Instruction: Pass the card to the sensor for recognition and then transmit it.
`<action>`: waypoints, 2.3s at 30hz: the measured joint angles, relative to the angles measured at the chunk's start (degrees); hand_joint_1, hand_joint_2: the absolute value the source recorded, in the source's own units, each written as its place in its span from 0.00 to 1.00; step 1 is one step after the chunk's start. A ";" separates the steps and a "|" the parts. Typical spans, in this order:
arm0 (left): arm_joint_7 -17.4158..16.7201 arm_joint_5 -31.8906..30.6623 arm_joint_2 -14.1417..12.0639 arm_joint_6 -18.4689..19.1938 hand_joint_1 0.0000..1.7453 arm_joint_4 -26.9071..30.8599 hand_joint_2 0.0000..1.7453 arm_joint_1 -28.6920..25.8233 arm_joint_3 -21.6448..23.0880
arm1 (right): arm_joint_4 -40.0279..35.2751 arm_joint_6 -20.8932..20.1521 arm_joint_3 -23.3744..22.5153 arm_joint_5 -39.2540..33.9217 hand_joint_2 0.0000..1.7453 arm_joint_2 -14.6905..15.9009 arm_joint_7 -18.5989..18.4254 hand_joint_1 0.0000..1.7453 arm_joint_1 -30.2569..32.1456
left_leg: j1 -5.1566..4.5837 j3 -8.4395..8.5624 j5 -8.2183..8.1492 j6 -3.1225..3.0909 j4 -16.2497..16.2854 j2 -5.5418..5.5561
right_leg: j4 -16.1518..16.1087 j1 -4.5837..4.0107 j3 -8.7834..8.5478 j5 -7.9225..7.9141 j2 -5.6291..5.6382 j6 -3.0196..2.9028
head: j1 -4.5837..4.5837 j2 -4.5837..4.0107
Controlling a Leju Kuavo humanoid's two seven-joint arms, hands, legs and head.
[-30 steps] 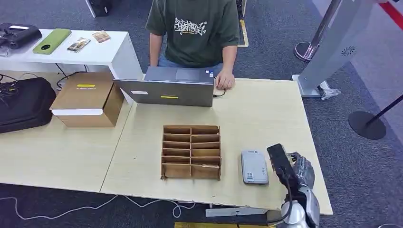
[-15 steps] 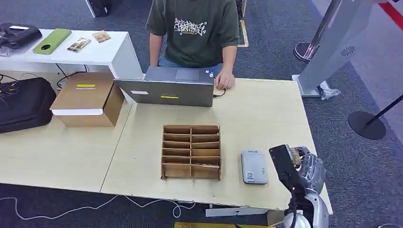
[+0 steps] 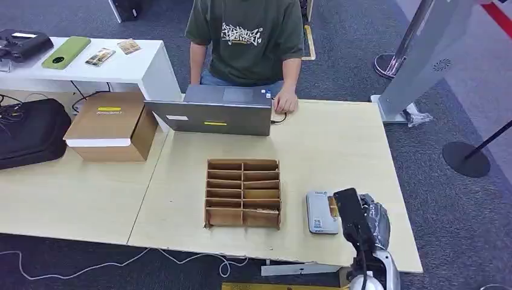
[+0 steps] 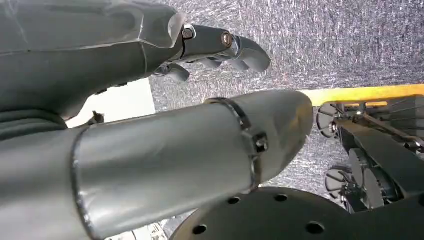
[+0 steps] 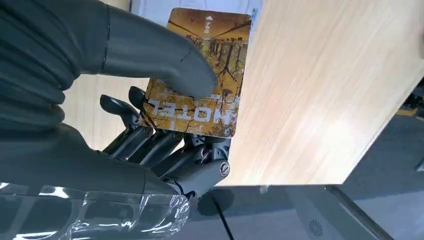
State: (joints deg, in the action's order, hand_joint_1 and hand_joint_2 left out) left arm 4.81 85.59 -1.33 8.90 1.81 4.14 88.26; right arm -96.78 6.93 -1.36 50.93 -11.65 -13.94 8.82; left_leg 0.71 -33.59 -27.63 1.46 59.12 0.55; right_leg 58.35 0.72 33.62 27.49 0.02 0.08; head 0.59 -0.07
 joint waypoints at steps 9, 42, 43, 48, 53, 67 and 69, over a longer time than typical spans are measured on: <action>-0.39 -0.20 -0.13 0.11 0.00 0.00 0.00 0.01 0.00 | 6.81 -0.07 -0.07 -1.03 1.00 -0.26 -0.07 1.00 -3.80 | 0.00 0.00 0.00 0.00 0.00 0.00 | 0.00 0.00 0.00 0.00 -0.01 0.00 | 0.00 0.00; -1.81 -3.30 -1.57 -0.13 0.00 0.07 0.00 1.17 0.00 | 19.38 -5.14 4.06 4.87 1.00 1.95 -0.11 1.00 -10.49 | 0.00 0.02 0.00 0.00 0.00 0.00 | 0.00 0.00 0.00 -0.01 0.01 -0.01 | 0.00 0.00; -1.81 -3.30 -1.57 -0.15 0.00 0.07 0.00 1.16 0.00 | 19.52 -5.22 4.37 4.81 1.00 1.99 0.02 1.00 -10.49 | 0.00 0.02 0.00 0.00 0.00 0.00 | 0.00 0.00 0.00 -0.01 0.00 -0.01 | 0.00 0.00; -1.81 -3.21 -1.64 -0.17 0.00 0.09 0.00 1.20 0.00 | 19.78 -5.66 5.79 3.63 1.00 2.38 0.31 1.00 -10.46 | 0.00 0.01 0.00 0.00 0.00 -0.01 | 0.00 0.00 0.00 -0.01 0.01 0.00 | 0.00 0.00; -1.81 -3.02 -1.66 -0.20 0.00 0.09 0.00 1.23 0.00 | 19.76 -5.81 6.54 3.19 1.00 2.51 0.37 1.00 -10.46 | 0.00 0.01 0.00 0.00 0.00 0.00 | -0.01 0.00 0.00 -0.01 0.01 0.00 | 0.00 0.00; -1.07 -1.49 -1.33 -0.63 0.00 0.11 0.00 1.08 0.00 | 16.80 4.91 7.10 2.80 1.00 2.78 7.37 1.00 -9.49 | -0.01 0.00 0.00 0.00 0.00 0.00 | -0.01 0.00 0.01 0.00 0.01 0.00 | 0.00 0.00; -0.50 -1.03 -1.05 -0.77 0.00 0.11 0.00 0.98 0.00 | 13.82 9.60 7.10 3.85 1.00 2.60 9.93 1.00 -8.98 | -0.02 -0.01 0.00 0.00 0.00 0.00 | -0.01 0.00 0.01 0.00 -0.01 0.00 | -0.02 -0.02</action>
State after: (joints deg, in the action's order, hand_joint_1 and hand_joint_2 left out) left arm 4.31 84.56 -2.38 8.13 1.92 5.12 88.26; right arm -82.95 16.53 5.75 54.78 -9.05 -4.02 -0.16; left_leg 0.69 -33.60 -27.63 1.46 59.12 0.55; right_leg 58.34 0.72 33.63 27.48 0.01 0.08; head 0.57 -0.09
